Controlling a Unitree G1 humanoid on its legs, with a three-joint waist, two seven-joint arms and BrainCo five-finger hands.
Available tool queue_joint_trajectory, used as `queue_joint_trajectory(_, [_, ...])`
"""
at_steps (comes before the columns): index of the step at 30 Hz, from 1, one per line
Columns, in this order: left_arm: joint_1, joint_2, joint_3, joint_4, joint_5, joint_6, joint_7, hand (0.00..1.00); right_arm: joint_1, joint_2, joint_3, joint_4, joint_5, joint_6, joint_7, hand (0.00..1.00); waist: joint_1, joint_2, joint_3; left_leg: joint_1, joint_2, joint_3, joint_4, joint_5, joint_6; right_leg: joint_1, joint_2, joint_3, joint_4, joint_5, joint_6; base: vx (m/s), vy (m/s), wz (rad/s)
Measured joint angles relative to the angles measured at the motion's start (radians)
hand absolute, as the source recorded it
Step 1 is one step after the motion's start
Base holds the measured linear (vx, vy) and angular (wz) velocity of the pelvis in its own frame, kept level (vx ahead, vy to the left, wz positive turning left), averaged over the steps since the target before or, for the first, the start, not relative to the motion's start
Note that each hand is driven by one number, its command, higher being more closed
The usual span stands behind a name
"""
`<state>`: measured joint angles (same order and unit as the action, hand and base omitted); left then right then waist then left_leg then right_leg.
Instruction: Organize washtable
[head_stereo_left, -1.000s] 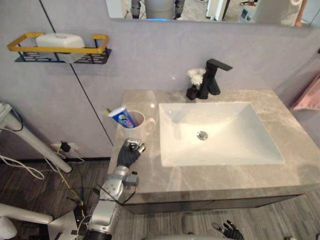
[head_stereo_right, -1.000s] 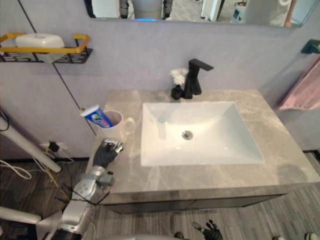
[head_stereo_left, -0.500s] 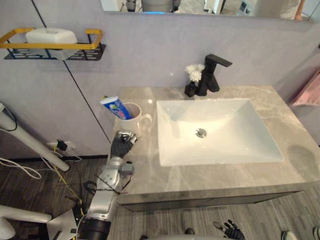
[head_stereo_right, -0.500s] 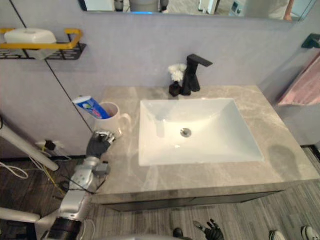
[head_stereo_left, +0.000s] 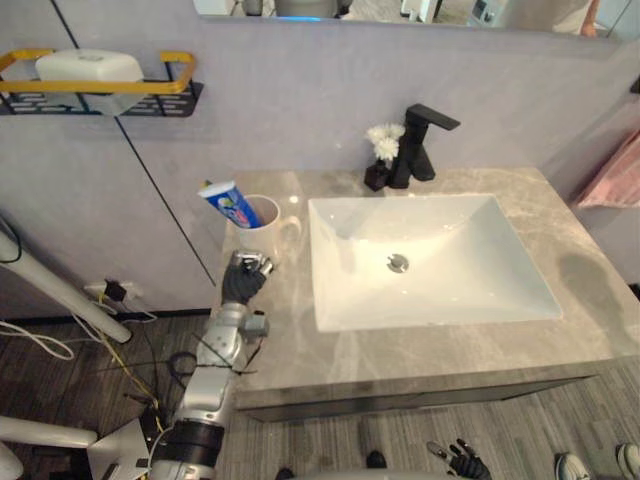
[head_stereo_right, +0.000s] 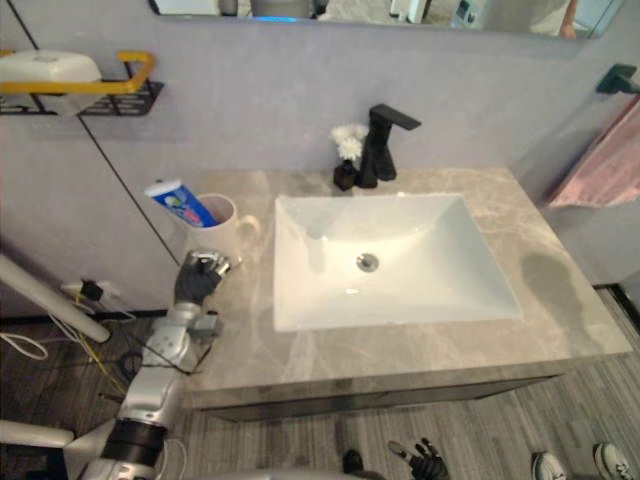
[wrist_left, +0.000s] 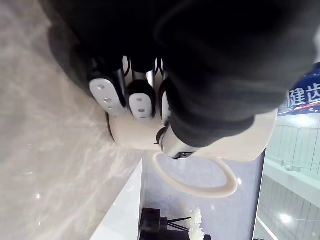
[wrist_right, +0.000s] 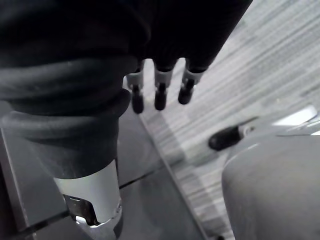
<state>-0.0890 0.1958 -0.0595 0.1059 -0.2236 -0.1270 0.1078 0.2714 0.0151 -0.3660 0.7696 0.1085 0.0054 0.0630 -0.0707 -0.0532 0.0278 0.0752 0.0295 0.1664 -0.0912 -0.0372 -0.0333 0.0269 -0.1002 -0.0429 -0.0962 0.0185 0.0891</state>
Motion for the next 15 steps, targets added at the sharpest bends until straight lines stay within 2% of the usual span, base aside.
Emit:
queue_joint_trajectory(10, [-0.085, 0.014, 0.008, 0.091, 0.0, -0.001, 0.029, 1.0, 0.001, 0.001, -0.019, 0.0, 0.0, 0.0, -0.018, 0.0, -0.004, 0.0, 0.001, -0.003, -0.005, 0.01, 0.001, 0.0, 0.001, -0.013, -0.004, 0.019, -0.001, 0.011, 0.003, -0.04, -0.032, -0.05])
queue_joint_trajectory(15, [-0.113, 0.014, 0.014, 0.102, 0.0, 0.006, 0.048, 1.0, 0.001, 0.001, -0.019, 0.0, 0.0, 0.0, -0.019, 0.0, -0.026, -0.002, 0.01, -0.004, -0.007, 0.015, 0.0, 0.0, 0.001, -0.015, -0.005, 0.024, -0.001, 0.013, 0.004, -0.03, -0.026, -0.03])
